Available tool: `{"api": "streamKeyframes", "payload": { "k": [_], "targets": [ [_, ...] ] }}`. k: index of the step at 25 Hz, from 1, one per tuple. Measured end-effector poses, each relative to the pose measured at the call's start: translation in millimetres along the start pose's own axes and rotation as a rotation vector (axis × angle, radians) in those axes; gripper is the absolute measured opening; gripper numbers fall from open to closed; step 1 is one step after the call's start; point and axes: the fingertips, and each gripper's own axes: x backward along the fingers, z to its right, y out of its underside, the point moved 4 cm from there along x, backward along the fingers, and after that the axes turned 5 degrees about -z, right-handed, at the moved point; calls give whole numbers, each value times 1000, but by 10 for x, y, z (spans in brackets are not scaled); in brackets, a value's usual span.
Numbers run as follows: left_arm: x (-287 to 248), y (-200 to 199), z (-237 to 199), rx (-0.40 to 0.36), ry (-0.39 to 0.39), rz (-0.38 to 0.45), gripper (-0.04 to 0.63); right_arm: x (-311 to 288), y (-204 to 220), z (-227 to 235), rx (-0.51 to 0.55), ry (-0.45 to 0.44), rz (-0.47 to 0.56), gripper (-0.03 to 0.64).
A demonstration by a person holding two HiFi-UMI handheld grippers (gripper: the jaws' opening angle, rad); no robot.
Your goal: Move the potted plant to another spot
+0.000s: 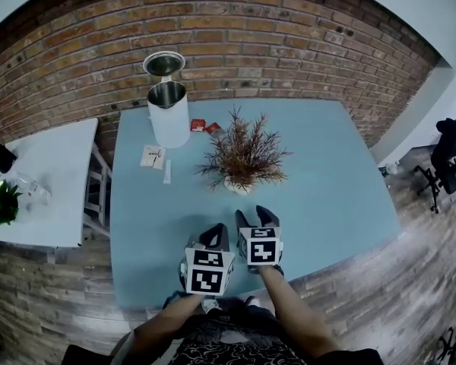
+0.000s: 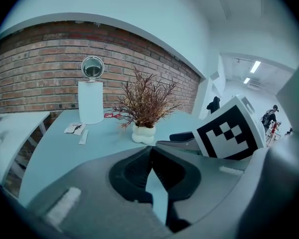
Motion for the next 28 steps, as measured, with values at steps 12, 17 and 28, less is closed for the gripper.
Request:
{"api": "streamKeyframes", "payload": {
  "k": [12, 17, 28],
  "targets": [
    [0, 12, 190, 18, -62, 11, 0, 334, 52, 8, 15, -79, 44, 132],
    [13, 9, 337, 29, -97, 17, 0, 510, 47, 33, 17, -126, 63, 99],
    [8, 25, 563, 54, -160, 35, 0, 721, 92, 156, 45, -200, 90, 6]
  ]
}}
